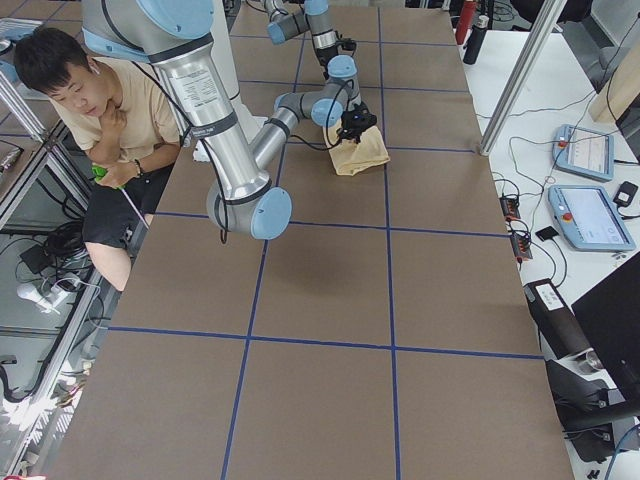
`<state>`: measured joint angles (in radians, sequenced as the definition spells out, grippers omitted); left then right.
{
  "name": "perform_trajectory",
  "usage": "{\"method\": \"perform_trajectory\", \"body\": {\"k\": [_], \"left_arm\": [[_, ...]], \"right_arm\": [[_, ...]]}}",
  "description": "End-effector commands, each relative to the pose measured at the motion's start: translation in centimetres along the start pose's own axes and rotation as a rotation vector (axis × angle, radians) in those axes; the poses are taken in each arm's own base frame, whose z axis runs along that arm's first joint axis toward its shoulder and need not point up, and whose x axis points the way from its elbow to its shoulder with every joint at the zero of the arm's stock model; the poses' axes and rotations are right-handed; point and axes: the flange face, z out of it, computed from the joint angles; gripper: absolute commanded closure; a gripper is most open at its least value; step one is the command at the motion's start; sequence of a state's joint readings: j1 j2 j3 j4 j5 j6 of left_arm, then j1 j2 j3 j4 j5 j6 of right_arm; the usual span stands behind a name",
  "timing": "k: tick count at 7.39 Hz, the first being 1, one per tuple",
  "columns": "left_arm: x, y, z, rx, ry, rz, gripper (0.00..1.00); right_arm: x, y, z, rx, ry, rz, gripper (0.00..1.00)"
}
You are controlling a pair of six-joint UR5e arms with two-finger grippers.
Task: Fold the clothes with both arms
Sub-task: 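Fold the near half of the shirt away from the robot with both grippers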
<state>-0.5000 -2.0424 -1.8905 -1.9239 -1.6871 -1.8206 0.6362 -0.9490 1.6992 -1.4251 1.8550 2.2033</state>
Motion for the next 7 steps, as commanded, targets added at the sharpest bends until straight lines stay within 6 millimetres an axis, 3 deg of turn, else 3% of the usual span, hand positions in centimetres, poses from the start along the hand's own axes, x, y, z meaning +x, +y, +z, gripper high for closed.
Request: {"method": "perform_trajectory", "body": {"k": [1, 2, 3, 4, 5, 6, 7], "left_arm": [[-0.8, -6.1, 5.2, 0.065, 0.006, 0.025, 1.00], [-1.1, -7.8, 6.7, 0.084, -0.005, 0.028, 1.00], [-1.5, -9.3, 9.0, 0.098, -0.014, 0.024, 0.92], [-2.3, -12.9, 10.0, 0.136, -0.002, 0.058, 0.35], [-2.3, -15.4, 9.5, 0.163, 0.006, 0.082, 0.32], [-1.9, -15.9, 9.0, 0.157, 0.011, 0.082, 0.32], [-1.4, -17.0, 8.1, 0.136, 0.019, 0.088, 0.32]], "right_arm": [[-6.8, -0.8, 3.9, 0.038, 0.061, -0.054, 1.00], [-7.1, -1.4, 5.0, 0.049, 0.080, -0.086, 1.00], [-8.3, -1.6, 7.5, 0.064, 0.112, -0.126, 0.70], [-11.9, -2.9, 9.4, 0.080, 0.102, -0.159, 0.01], [-14.0, -4.4, 8.5, 0.089, 0.090, -0.219, 0.00], [-15.1, -6.8, 6.9, 0.049, 0.097, -0.212, 0.00], [-15.3, -7.1, 6.4, 0.038, 0.094, -0.214, 0.00]]}}
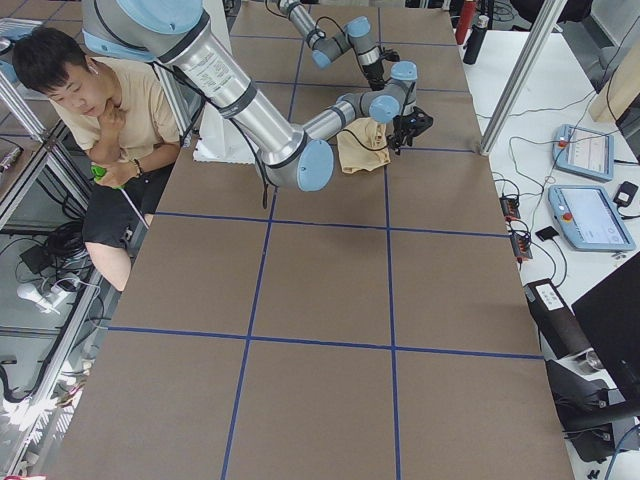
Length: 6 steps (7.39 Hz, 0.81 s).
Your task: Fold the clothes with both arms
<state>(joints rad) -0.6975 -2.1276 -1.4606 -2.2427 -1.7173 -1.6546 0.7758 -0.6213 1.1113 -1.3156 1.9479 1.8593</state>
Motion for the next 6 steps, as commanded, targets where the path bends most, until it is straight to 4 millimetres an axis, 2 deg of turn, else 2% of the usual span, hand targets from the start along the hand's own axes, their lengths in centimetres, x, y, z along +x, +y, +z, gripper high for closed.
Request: {"method": "perform_trajectory", "body": {"k": [1, 2, 3, 4, 5, 6], "left_arm": [[0.4, -1.6, -0.8, -0.038, 0.013, 0.007, 0.32], [0.5, -2.1, -1.2, -0.040, 0.018, 0.008, 0.33], [0.6, -3.9, -2.4, -0.063, 0.027, 0.012, 0.33], [0.7, -5.4, -4.0, -0.081, 0.038, 0.072, 0.34], [0.7, -7.3, -5.2, -0.059, 0.049, 0.094, 0.35], [0.5, -9.0, -6.1, -0.064, 0.053, 0.107, 0.35]], "right_arm": [[-0.5, -0.9, -2.0, -0.029, -0.023, -0.019, 0.00], [1.4, 0.4, -3.0, -0.048, -0.048, -0.042, 0.00], [4.3, 3.4, -3.5, -0.076, -0.057, -0.074, 0.00], [7.0, 7.1, -3.6, -0.090, -0.042, -0.100, 0.34], [8.8, 11.2, -3.4, -0.087, -0.030, -0.135, 0.99], [9.5, 13.8, -3.3, -0.080, -0.042, -0.166, 1.00]]}}
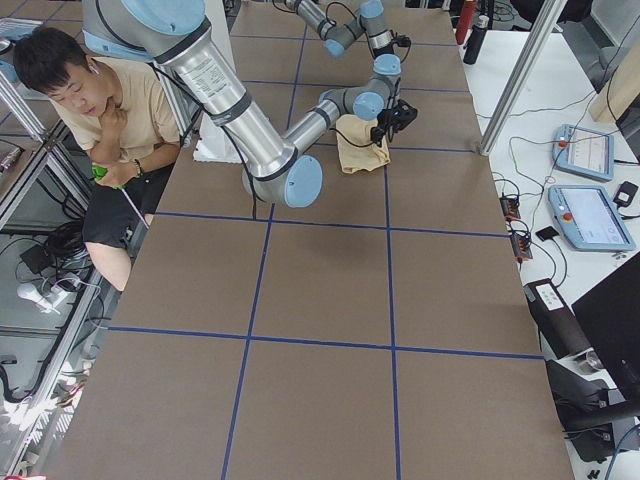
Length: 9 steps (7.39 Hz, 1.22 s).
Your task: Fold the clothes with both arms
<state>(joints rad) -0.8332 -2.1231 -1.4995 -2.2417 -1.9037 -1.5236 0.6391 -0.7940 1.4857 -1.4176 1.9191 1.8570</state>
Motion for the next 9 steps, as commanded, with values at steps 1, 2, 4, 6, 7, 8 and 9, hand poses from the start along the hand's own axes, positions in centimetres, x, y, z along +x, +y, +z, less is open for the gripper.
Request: {"method": "perform_trajectory", "body": {"k": [1, 2, 4, 6, 7, 8, 9], "left_arm": [[-0.5, -3.1, -2.2, 0.003, 0.009, 0.038, 0.35], [-1.5, -3.4, -2.3, 0.005, -0.001, 0.036, 0.35], [-1.7, -3.2, -2.3, 0.003, -0.001, 0.036, 0.35], [-2.1, -3.3, -2.1, 0.007, -0.010, 0.034, 0.36], [-2.1, -3.3, -2.0, 0.005, -0.011, 0.034, 0.36], [-2.3, -3.3, -1.9, 0.008, -0.014, 0.036, 0.36], [-2.4, -3.3, -1.8, 0.006, -0.017, 0.053, 0.36]], "right_arm": [[1.5, 6.4, 1.0, -0.010, 0.002, -0.064, 1.00], [1.3, 7.3, 2.3, 0.015, 0.011, -0.074, 1.00], [-0.3, 6.5, 5.1, 0.065, 0.043, -0.089, 1.00], [-4.6, 2.5, 7.2, 0.128, 0.042, -0.062, 1.00], [-5.0, -1.4, 7.7, 0.146, 0.032, -0.071, 1.00], [-5.7, -4.7, 6.6, 0.154, 0.032, -0.079, 1.00], [-7.8, -7.1, 4.9, 0.171, 0.022, -0.063, 1.00]]}}
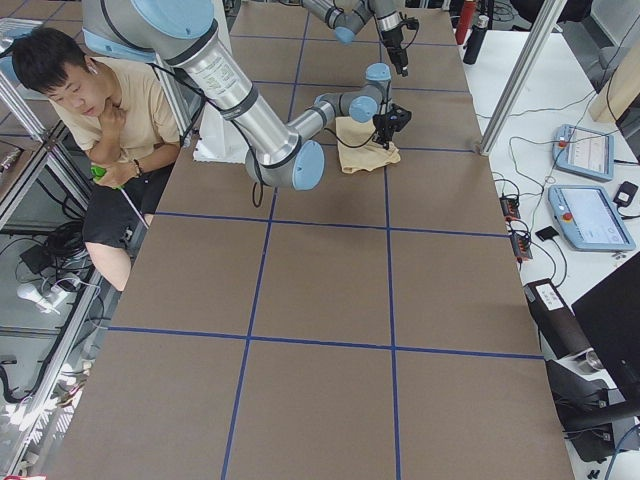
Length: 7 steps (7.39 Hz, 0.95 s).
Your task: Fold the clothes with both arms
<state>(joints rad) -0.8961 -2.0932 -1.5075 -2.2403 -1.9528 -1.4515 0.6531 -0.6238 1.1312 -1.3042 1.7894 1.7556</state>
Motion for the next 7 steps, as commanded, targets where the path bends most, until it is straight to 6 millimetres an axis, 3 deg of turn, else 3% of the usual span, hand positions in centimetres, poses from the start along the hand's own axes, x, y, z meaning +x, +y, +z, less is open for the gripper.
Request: {"method": "perform_trajectory", "body": {"k": [1, 3, 4, 5, 6, 7], "left_arm": [[-0.2, -0.1, 0.1, 0.002, -0.004, 0.032, 0.36], [-1.0, -0.7, -0.4, 0.009, -0.008, 0.115, 0.36], [-3.0, -0.7, -0.8, 0.005, -0.022, 0.175, 0.36], [-4.3, -1.1, -2.2, 0.017, -0.026, 0.256, 0.36], [-6.2, -1.2, -3.0, 0.021, -0.046, 0.330, 0.36], [-8.6, -1.8, -4.1, 0.027, -0.066, 0.405, 0.36]], "right_arm": [[-2.5, -6.6, -2.8, -0.003, -0.018, 0.031, 1.00], [-2.1, -11.3, -5.6, -0.053, -0.033, 0.013, 1.00], [0.4, -14.0, -6.8, -0.086, -0.042, -0.029, 1.00], [5.3, -16.6, -7.2, -0.094, -0.045, -0.091, 1.00], [10.3, -19.1, -8.1, -0.089, -0.054, -0.178, 0.79], [14.3, -22.3, -9.6, -0.103, -0.025, -0.215, 0.67]]}}
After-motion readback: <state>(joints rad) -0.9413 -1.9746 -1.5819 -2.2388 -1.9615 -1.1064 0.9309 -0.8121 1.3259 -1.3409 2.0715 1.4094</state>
